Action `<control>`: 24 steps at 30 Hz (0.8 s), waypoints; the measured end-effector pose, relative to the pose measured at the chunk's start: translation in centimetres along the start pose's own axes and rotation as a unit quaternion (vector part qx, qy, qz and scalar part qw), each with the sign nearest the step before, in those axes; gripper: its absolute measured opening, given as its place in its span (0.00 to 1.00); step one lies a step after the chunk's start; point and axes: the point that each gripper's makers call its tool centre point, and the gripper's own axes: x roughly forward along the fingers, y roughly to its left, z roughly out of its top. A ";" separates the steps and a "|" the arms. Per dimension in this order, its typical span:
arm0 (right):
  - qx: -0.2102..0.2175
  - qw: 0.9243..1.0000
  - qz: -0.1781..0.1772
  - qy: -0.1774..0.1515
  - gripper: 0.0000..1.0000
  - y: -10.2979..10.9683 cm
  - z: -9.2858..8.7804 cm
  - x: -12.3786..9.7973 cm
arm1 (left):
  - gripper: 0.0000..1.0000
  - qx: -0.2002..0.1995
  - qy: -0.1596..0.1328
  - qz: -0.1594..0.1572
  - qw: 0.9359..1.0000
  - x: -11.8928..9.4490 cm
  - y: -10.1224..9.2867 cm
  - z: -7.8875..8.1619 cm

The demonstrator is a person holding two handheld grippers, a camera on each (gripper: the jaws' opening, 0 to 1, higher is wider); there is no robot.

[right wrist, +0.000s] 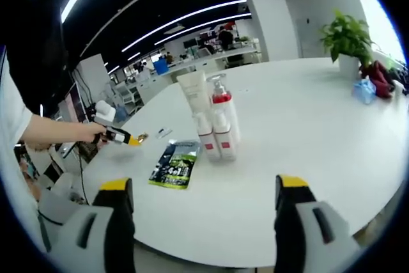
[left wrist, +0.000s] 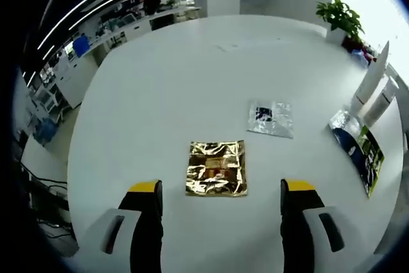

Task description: Arrange the skincare products in the storage area until every visible bottle or jar stands upright without overlapping.

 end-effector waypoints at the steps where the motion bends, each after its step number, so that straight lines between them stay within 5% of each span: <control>1: 0.000 1.000 0.000 0.000 0.92 0.0 0.0 0.0 | 0.68 -0.002 0.000 -0.001 1.000 0.1 0.0 0.1; 15: -0.003 1.000 -0.002 0.001 0.91 0.0 -0.1 0.0 | 0.48 0.013 0.026 -0.020 0.999 1.0 -0.2 0.0; 24: -0.003 1.000 -0.003 0.000 0.91 0.0 0.0 0.0 | 0.48 0.005 0.032 -0.020 0.999 1.2 0.3 0.2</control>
